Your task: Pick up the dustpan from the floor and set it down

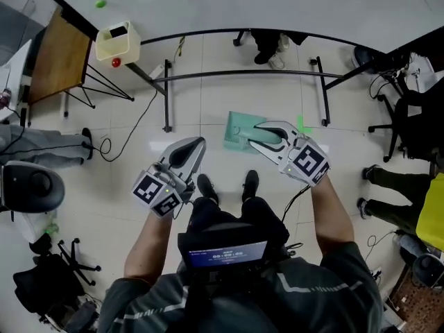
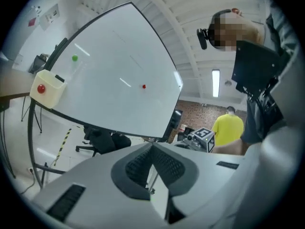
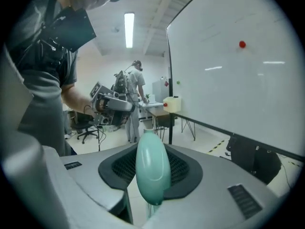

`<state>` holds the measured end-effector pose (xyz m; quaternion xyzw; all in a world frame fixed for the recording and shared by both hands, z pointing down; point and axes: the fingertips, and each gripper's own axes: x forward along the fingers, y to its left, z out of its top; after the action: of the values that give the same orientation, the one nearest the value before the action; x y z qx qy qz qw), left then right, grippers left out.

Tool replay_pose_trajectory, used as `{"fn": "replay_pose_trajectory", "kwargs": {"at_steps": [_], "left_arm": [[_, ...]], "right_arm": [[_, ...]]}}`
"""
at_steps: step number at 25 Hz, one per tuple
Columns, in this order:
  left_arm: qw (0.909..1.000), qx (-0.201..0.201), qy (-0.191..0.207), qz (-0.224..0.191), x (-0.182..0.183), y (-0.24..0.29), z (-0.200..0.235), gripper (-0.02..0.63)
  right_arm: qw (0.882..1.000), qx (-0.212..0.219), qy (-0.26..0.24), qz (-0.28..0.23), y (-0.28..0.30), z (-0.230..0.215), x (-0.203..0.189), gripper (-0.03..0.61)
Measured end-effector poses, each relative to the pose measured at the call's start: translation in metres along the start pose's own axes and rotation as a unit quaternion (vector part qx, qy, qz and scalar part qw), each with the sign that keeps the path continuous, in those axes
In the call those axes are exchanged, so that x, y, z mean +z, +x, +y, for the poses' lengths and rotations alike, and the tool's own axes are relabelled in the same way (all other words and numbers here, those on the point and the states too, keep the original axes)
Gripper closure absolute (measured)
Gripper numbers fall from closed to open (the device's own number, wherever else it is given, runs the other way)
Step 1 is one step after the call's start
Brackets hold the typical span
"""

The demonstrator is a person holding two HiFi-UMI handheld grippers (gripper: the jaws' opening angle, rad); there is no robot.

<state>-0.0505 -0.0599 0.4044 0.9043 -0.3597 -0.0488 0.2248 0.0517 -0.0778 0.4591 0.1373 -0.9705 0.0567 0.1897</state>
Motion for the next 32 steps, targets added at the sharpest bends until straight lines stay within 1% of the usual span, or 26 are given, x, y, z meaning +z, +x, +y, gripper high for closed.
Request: {"fn": "replay_pose_trajectory", "kwargs": {"at_steps": [2, 5, 8, 11, 15, 18, 32], "left_arm": [[0.9997, -0.011, -0.01, -0.018, 0.029, -0.007, -0.025, 0.591], [0.9992, -0.03, 0.015, -0.022, 0.057, -0.016, -0.058, 0.591], [0.998, -0.053, 0.027, -0.02, 0.072, -0.019, -0.081, 0.591], [0.998, -0.053, 0.032, -0.014, 0.078, -0.021, -0.089, 0.592], [0.9965, -0.063, 0.054, -0.011, 0.086, -0.023, -0.1, 0.592], [0.9959, -0.06, 0.067, -0.003, 0.089, -0.024, -0.103, 0.592], [0.9968, -0.049, 0.063, 0.008, 0.082, -0.034, -0.102, 0.592]], "right_arm": [[1.0, -0.015, -0.002, -0.019, -0.03, 0.009, 0.03, 0.428], [0.999, -0.029, -0.01, -0.034, -0.062, 0.021, 0.067, 0.428], [0.998, -0.038, -0.018, -0.053, -0.079, 0.028, 0.098, 0.43], [0.997, -0.038, -0.022, -0.064, -0.088, 0.034, 0.117, 0.43], [0.997, -0.026, -0.028, -0.066, -0.091, 0.044, 0.127, 0.43], [0.997, -0.024, -0.03, -0.068, -0.092, 0.049, 0.133, 0.431], [0.997, -0.001, -0.037, -0.07, -0.088, 0.06, 0.144, 0.431]]}}
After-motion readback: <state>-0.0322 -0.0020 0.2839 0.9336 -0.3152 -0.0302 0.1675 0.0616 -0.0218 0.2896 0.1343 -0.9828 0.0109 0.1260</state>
